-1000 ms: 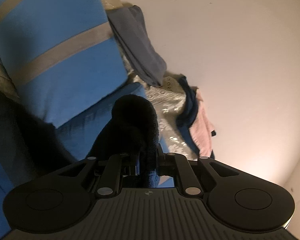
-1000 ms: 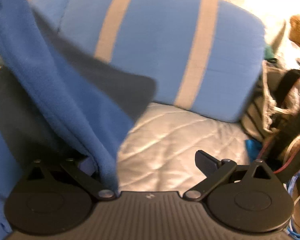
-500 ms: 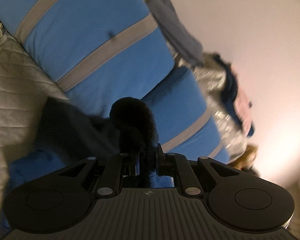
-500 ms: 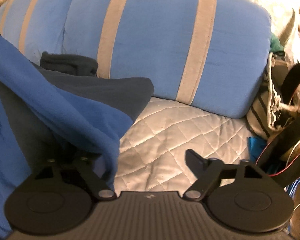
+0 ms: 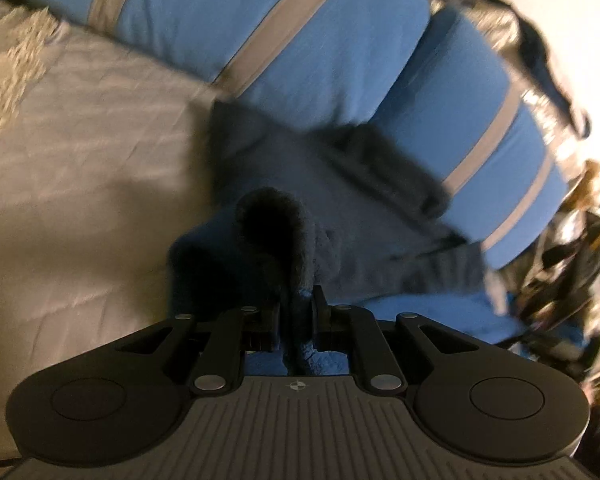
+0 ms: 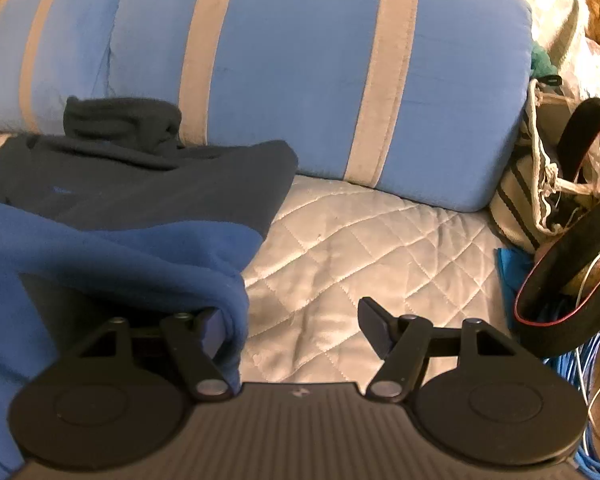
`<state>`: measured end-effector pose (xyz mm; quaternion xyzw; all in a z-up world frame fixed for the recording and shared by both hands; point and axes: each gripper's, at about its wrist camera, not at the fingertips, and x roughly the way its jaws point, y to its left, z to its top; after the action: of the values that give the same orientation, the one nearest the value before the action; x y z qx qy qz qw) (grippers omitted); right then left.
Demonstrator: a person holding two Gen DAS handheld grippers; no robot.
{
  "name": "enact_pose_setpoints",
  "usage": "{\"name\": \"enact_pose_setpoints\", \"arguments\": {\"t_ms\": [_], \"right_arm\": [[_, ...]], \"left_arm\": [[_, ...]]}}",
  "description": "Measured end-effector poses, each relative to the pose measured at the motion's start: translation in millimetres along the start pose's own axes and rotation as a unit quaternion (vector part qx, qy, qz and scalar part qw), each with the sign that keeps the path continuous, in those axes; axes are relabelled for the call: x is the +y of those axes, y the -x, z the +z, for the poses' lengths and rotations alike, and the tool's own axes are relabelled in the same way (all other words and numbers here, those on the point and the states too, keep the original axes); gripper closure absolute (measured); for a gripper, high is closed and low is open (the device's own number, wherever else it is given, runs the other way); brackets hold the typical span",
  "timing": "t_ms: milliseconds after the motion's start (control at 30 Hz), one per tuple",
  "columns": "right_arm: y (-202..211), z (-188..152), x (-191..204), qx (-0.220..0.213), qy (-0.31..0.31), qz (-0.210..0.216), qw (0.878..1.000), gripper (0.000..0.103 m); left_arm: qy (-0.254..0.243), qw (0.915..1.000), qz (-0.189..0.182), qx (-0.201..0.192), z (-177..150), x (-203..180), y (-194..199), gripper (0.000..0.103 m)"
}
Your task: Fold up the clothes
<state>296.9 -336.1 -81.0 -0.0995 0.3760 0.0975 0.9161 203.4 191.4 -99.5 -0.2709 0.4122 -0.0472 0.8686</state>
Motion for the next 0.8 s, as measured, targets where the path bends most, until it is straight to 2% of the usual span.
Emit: {"name": "enact_pose_setpoints", "arguments": {"t_ms": [67,200,467,600,800], "right_arm": [[0.1,-1.3,1.8,0.003,0.005,-0.002,1.0,0.025],[-1.7,-3.2,1.1,0.007,0.007,-0.004,1.0,0.024],[-7.6,-1.4,0.9,0.02,0.0,-0.003,1.0,0.024],[-10.5,-0.5,0.7,0.027,-0.004,-0.002,1.0,0.018],[23.5,-0.6,-10.8,0.031,-0.02,0.048,0.998,0.018]], "left_arm": [[-0.001,0.9999,0.008,0.009,-9.2,6.8,-7.4,0.088],[0.031,0.9994,-0.01,0.015,-13.1,19.8,-7.8,0.088],[0.082,0.9937,0.004,0.076,-16.1,23.5,-6.7,0.088],[0.104,0.9913,0.011,0.08,-15.0,31.0,-14.7,0.086],[0.106,0.9913,0.021,0.076,-16.6,31.0,-18.5,0.085]]}}
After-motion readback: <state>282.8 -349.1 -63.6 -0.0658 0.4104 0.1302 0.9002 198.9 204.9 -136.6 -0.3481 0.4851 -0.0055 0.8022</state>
